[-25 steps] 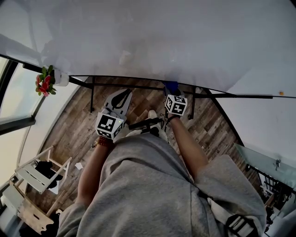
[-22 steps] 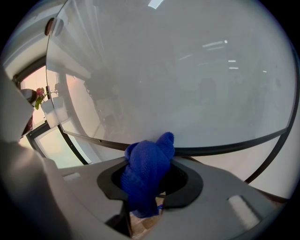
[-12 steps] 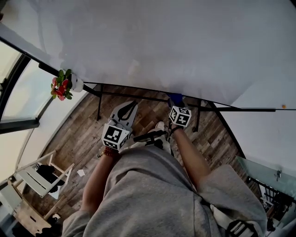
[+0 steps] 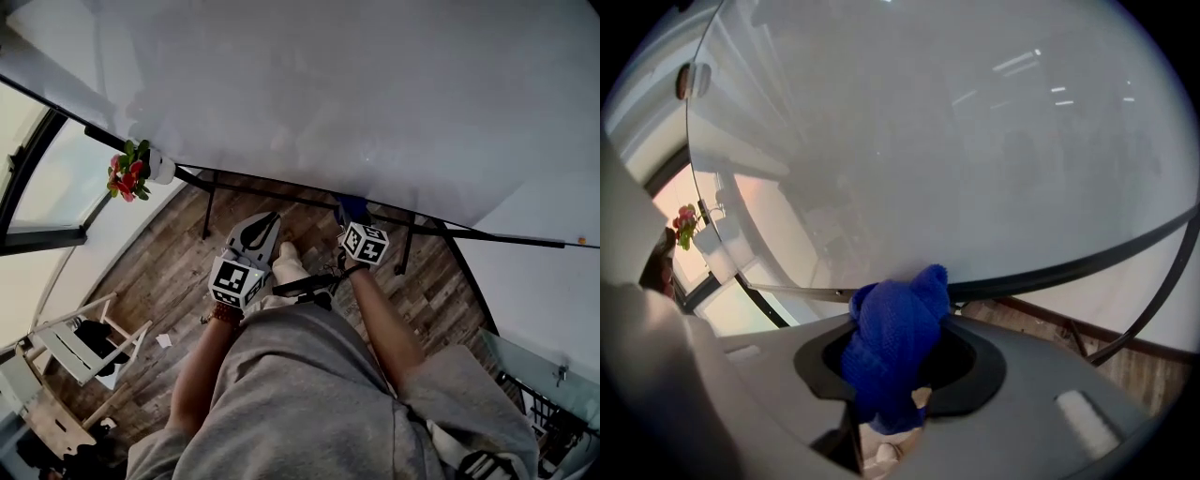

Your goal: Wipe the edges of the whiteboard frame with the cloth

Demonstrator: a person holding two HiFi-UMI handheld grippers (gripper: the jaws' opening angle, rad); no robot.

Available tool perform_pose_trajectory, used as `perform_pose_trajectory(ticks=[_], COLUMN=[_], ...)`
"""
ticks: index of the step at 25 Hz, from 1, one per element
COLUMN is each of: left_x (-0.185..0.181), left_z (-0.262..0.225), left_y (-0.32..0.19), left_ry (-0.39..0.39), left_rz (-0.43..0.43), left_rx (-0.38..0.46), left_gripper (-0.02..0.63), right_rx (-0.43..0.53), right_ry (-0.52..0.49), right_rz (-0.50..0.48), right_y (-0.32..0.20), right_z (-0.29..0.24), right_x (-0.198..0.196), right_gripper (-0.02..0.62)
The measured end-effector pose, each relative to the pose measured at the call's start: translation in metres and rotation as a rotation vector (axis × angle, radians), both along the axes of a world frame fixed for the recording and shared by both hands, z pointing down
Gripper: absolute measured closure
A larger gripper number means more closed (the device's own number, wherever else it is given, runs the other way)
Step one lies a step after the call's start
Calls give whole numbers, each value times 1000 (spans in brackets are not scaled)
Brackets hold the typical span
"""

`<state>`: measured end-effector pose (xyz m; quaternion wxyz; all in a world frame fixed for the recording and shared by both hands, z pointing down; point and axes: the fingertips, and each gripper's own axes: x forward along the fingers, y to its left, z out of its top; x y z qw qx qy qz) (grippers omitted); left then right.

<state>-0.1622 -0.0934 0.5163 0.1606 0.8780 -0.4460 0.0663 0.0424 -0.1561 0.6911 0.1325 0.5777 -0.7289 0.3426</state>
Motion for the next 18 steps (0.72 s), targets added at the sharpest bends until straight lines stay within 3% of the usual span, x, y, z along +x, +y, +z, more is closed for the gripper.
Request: perform_pose_trajectory(ticks=[5, 11, 18], left_x=[0, 5, -32], left_z=[-2, -5, -14], left_y=[-6, -10, -21], left_ry=[21, -8, -20], left_rz=[-64, 1, 14], left_rx=[-6, 19, 45], left_gripper=[572, 572, 572], right_rx=[-1, 5, 7], right_ry=[-53, -31, -80], right_rz=[-24, -67, -38], right_y=[-4, 0, -3], right_z=[-1, 1, 2], right_x=[-2, -13, -42], right_gripper=[448, 448, 448])
